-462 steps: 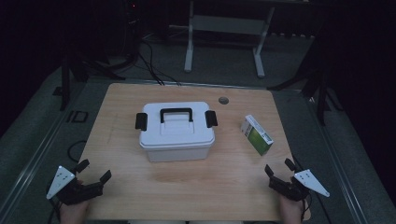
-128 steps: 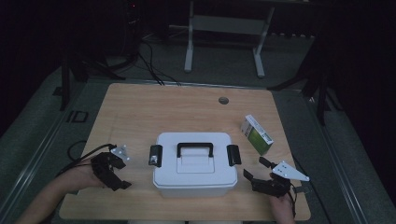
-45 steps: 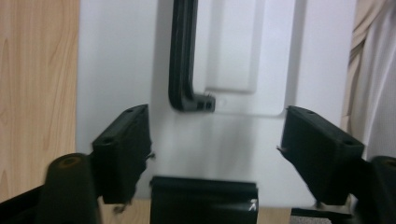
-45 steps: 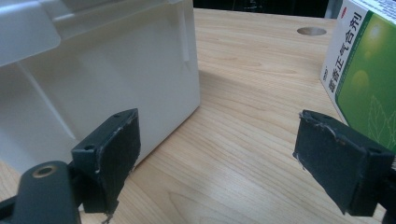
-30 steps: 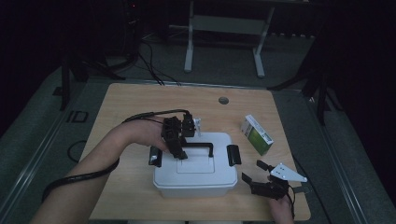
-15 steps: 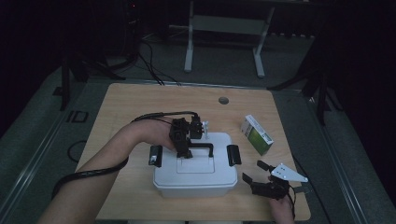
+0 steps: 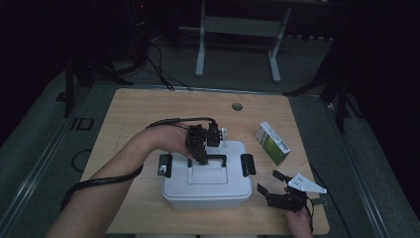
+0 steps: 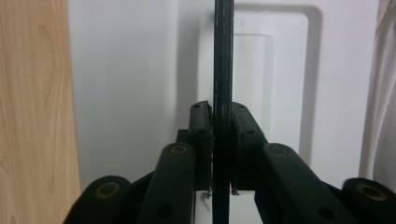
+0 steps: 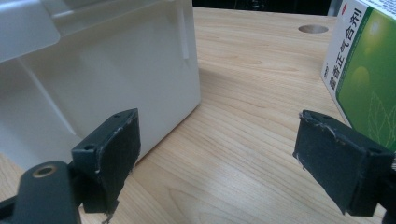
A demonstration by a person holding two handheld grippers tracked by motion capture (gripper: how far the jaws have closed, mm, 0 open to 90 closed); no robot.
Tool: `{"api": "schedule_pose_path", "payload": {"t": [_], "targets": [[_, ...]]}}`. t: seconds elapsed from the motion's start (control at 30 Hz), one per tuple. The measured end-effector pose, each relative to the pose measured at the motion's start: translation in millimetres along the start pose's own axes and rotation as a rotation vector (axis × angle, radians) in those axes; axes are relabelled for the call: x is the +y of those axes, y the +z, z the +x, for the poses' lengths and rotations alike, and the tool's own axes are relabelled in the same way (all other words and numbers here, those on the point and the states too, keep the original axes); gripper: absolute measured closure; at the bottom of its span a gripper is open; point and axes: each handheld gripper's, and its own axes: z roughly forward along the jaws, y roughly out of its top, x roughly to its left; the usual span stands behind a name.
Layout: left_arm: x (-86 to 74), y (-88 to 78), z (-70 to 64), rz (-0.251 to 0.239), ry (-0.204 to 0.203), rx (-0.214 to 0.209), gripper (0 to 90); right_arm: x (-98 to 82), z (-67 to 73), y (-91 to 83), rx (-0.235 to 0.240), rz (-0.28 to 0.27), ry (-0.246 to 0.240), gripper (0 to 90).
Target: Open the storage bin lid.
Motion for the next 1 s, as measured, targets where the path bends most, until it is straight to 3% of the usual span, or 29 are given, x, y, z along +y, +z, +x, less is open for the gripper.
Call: {"api": "schedule_pose_path", "payload": {"t": [0.2, 0.57, 0.87, 1.0], "targets": [[3.4, -0.2, 0.0, 0.018, -0.025, -0.022, 84.0, -0.4, -0.4, 0.3, 0.002, 0.001, 0.001, 14.1], [4.7, -5.4, -1.5, 0.004, -0.029, -0.031, 84.2, -0.1, -0.6, -0.2, 0.002, -0.002, 0.002, 14.1], [6.6, -19.9, -4.9, -0.006, -0.008, -0.02, 84.2, -0.4, -1.2, -0.7, 0.001, -0.002, 0.004, 14.0], [4.6, -30.9, -6.2, -0.039, -0.008, -0.017, 84.2, -0.2, -1.1, -1.0, 0.002, -0.005, 0.003, 14.0]]}}
